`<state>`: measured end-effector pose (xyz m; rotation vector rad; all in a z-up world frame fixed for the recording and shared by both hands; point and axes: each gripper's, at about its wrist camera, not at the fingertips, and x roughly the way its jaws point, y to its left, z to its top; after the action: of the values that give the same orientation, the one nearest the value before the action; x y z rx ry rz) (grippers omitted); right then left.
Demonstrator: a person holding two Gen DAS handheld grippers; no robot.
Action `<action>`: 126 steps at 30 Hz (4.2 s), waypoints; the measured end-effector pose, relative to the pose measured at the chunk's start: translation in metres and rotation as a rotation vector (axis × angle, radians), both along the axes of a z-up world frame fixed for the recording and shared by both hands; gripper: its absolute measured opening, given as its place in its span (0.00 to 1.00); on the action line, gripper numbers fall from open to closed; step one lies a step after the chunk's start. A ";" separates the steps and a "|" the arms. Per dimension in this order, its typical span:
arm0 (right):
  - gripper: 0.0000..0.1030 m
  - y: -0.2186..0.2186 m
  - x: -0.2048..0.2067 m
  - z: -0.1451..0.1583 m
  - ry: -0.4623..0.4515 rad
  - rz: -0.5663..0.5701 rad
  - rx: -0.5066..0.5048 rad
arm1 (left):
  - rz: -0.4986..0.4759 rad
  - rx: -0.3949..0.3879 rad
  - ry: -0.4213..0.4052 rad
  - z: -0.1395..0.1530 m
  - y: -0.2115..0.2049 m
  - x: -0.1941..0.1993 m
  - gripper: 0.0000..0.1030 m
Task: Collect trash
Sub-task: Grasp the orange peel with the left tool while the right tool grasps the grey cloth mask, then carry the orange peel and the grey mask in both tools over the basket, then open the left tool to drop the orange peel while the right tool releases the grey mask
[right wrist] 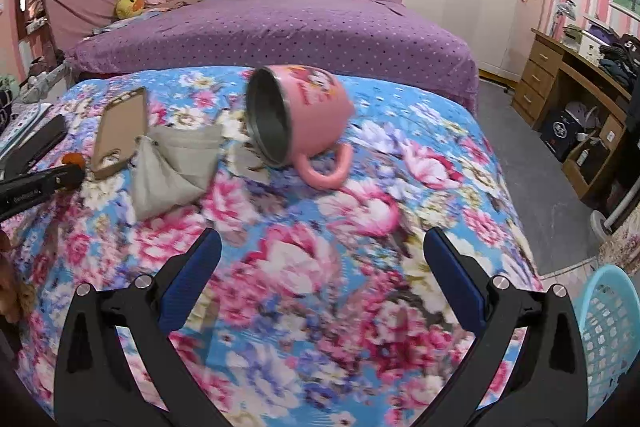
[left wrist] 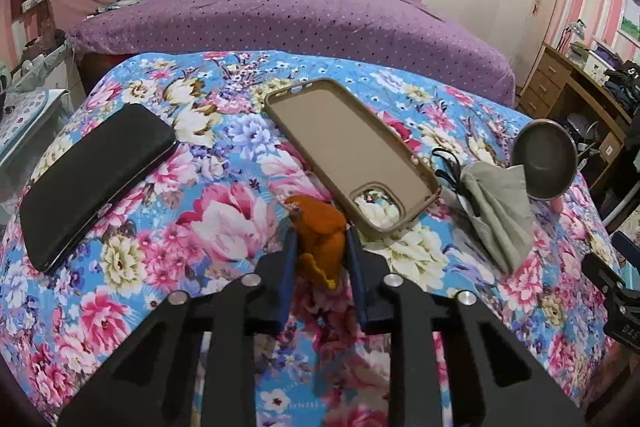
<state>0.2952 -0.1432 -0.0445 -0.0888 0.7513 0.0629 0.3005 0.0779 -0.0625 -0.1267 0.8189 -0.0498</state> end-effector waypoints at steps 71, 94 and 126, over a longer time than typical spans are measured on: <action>0.21 -0.237 -0.162 0.044 -0.129 -0.212 0.084 | -0.087 0.133 -0.101 0.030 -0.176 -0.150 0.23; 0.21 -0.365 -0.210 0.032 -0.104 -0.439 0.042 | -0.454 0.047 -0.196 0.040 -0.365 -0.149 0.23; 0.67 -0.357 -0.201 0.010 -0.047 -0.410 0.013 | -0.313 0.113 -0.273 0.051 -0.343 -0.166 0.93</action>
<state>0.0945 -0.5003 -0.0348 0.0769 0.7099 -0.3240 0.1340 -0.2650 -0.0116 0.1143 0.5608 -0.3088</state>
